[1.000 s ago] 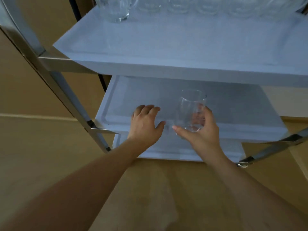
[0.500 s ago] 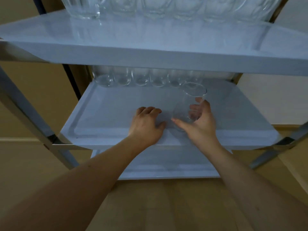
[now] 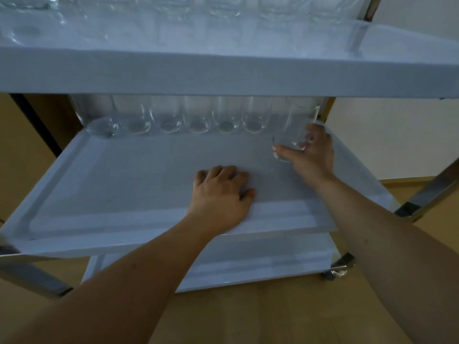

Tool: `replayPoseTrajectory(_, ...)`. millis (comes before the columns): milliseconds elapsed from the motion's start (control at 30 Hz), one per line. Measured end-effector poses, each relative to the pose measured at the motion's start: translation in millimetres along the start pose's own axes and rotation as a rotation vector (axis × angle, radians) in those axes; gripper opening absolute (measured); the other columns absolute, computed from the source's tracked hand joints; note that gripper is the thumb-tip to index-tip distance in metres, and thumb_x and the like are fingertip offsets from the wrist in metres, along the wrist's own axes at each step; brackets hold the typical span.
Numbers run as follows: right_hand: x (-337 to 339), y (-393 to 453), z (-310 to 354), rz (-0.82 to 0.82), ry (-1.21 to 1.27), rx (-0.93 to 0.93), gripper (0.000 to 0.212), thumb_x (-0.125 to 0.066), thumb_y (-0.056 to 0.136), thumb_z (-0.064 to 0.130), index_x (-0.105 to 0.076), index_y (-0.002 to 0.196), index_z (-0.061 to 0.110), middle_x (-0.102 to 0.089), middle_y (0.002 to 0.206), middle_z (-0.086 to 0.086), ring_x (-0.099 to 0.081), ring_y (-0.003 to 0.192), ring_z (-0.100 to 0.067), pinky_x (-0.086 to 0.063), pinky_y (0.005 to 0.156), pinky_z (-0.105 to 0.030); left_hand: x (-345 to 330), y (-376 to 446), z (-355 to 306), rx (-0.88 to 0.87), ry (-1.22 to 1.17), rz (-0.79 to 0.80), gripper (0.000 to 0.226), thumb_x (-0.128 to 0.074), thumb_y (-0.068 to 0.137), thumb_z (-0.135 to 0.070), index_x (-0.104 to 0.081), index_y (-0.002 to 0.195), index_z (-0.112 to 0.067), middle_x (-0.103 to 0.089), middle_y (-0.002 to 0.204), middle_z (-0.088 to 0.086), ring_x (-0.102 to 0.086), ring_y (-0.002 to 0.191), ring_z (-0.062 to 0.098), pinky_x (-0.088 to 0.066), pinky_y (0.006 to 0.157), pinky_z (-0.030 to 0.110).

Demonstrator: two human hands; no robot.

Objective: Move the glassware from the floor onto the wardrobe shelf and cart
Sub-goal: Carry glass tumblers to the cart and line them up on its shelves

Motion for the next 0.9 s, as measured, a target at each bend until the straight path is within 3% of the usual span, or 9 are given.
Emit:
replayPoseTrajectory(133,-15,45,-14,-0.034,0.002,-0.026,0.093,-0.094,0.056,0.048,-0.054,0.134,0.017,-0.061,0.109,-0.007,-0.062,0.100,-0.023,-0.050,0.093,-0.039,-3,2,1,0.013,0.017,0.000,0.048,-0.034,0.098,-0.060,-0.047,0.140,-0.040,-0.041,0.153,-0.009,-0.031,0.143,0.018,-0.018,0.118,0.044)
replayPoseTrajectory(333,-34,85,-18,-0.035,0.017,-0.046,0.097,-0.091,0.062,0.048,-0.046,0.144,0.021,-0.051,0.112,0.005,-0.058,0.116,-0.021,-0.046,0.098,-0.031,-4,2,2,0.011,0.021,-0.027,0.050,-0.032,0.097,-0.063,-0.048,0.140,-0.042,-0.043,0.152,-0.010,-0.032,0.143,0.018,-0.017,0.119,0.043)
replayPoseTrajectory(567,-48,103,-17,0.026,0.037,-0.103,0.106,-0.089,0.066,0.049,-0.034,0.153,0.024,-0.057,0.138,-0.004,-0.055,0.126,-0.021,-0.043,0.107,-0.032,-6,4,2,0.011,0.019,-0.052,0.058,-0.027,0.089,-0.065,-0.051,0.137,-0.041,-0.047,0.149,-0.011,-0.036,0.141,0.018,-0.020,0.117,0.044)
replayPoseTrajectory(733,-39,97,-12,0.078,0.146,-0.230,0.119,-0.092,0.067,0.039,-0.019,0.158,0.019,-0.045,0.151,-0.004,-0.045,0.137,-0.022,-0.038,0.112,-0.032,-2,4,0,0.020,0.015,-0.058,0.062,-0.024,0.087,-0.065,-0.052,0.137,-0.041,-0.049,0.146,-0.012,-0.038,0.139,0.016,-0.022,0.115,0.042)
replayPoseTrajectory(900,-23,56,-8,0.095,-0.035,-0.170,0.111,-0.088,0.070,0.036,-0.022,0.157,0.021,-0.039,0.155,-0.006,-0.039,0.142,-0.026,-0.037,0.112,-0.033,1,2,-3,0.036,0.027,-0.022,0.055,-0.028,0.092,-0.061,-0.050,0.138,-0.039,-0.048,0.147,-0.009,-0.038,0.138,0.019,-0.024,0.115,0.044)
Point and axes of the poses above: each hand's wrist, its own y-axis towards the middle knuckle, its own x-axis out of the back of the hand, z = x × y, the point moved 4 cm from there along y, towards the middle knuckle
